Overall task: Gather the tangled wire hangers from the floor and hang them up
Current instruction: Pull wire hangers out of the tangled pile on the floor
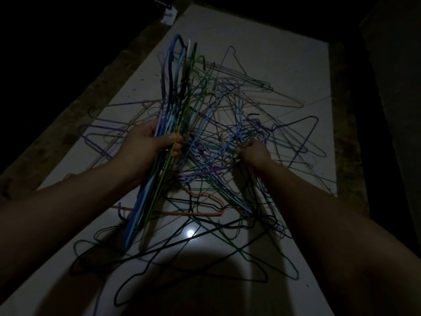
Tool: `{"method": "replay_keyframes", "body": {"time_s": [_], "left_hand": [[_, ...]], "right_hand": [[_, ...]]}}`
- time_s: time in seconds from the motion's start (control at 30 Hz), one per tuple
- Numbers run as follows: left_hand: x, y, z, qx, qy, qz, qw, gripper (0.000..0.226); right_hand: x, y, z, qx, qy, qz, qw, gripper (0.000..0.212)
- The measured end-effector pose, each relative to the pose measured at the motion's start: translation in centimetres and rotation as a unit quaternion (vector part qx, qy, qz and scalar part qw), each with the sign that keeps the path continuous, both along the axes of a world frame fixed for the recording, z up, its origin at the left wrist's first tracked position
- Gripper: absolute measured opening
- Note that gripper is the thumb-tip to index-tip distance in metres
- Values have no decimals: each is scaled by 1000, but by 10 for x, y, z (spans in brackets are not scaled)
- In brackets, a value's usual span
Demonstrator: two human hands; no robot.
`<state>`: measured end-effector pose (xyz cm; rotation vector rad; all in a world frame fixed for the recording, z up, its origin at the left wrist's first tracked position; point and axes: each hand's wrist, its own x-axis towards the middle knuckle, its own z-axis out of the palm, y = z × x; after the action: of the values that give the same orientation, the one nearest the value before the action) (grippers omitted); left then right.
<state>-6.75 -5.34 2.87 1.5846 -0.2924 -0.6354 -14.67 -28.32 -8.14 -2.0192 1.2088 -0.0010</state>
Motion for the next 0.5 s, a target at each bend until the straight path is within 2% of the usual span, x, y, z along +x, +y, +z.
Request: {"method": "replay_keyframes", "body": {"time_s": [0.13,0.27,0.4,0.47,0.5], "left_hand": [[0,-1,-2,2,6,3,1000,22],[-2,-4,-3,0,7,0,1000,24],[-2,-5,-2,2,1,-11,1000,24],[-2,-5,-2,6,0,-9,1000,23],[-2,-6,-3,7,2,-7,1000,22]], "right_hand": [[-5,-4,-1,-13,-24,-2,1000,15],[-7,-7,-1,8,-30,-4,1000,16],[-5,-12,2,174,-48,-42,983,22],[-5,-10,4,267,-95,-91,955,13],[-5,-7,6,317,-127,-120,932,15]]}}
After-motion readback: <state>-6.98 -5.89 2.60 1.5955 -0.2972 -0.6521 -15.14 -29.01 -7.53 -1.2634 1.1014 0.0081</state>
